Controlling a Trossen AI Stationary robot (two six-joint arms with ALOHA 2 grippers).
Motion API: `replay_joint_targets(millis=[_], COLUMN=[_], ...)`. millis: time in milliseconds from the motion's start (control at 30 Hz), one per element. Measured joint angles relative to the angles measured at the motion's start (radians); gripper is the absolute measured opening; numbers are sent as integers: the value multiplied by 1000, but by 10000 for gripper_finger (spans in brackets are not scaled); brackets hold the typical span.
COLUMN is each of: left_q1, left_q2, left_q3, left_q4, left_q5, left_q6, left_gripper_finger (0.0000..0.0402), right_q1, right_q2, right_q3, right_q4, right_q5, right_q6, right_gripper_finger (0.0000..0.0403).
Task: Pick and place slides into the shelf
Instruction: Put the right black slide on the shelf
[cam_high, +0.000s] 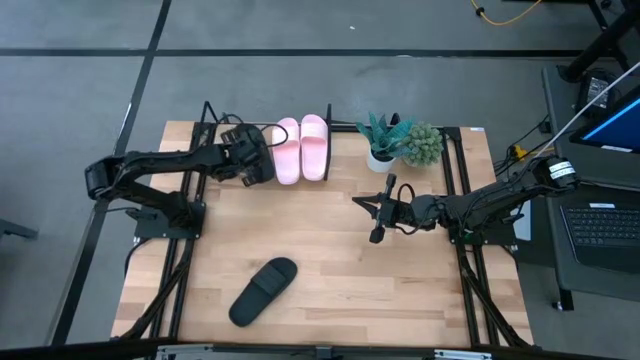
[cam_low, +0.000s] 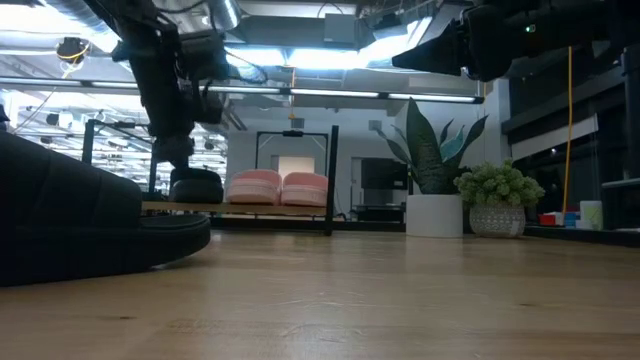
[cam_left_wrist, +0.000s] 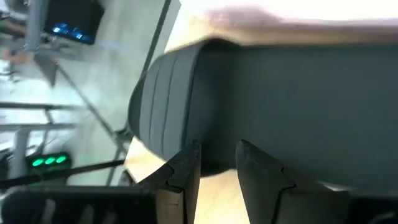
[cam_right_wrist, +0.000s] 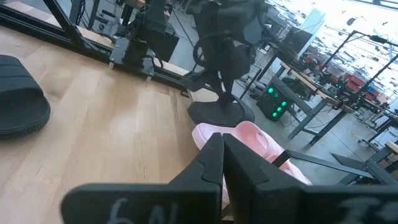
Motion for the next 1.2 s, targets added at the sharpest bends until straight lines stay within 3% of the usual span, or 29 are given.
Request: replay_joint_targets(millis=[167, 567, 933, 1200], left_q1=[18, 50, -30, -40], left_q2=[52, 63, 9, -23], left_q3=[0, 0, 0, 0], left_q4=[22, 28, 19, 22], left_q5=[-96, -54, -54, -54], left_q6=[1, -1, 52, 185], left_gripper_finger=[94, 94, 94, 94], right_q1=[0, 0, 0, 0], right_q2=[0, 0, 0, 0], right_q3=[0, 0, 0, 0], right_q4=[-2, -6, -27, -27], right_q5=[0, 0, 0, 0], right_q6=[-1, -4, -21, -20], right_gripper_finger=[12, 12, 12, 12])
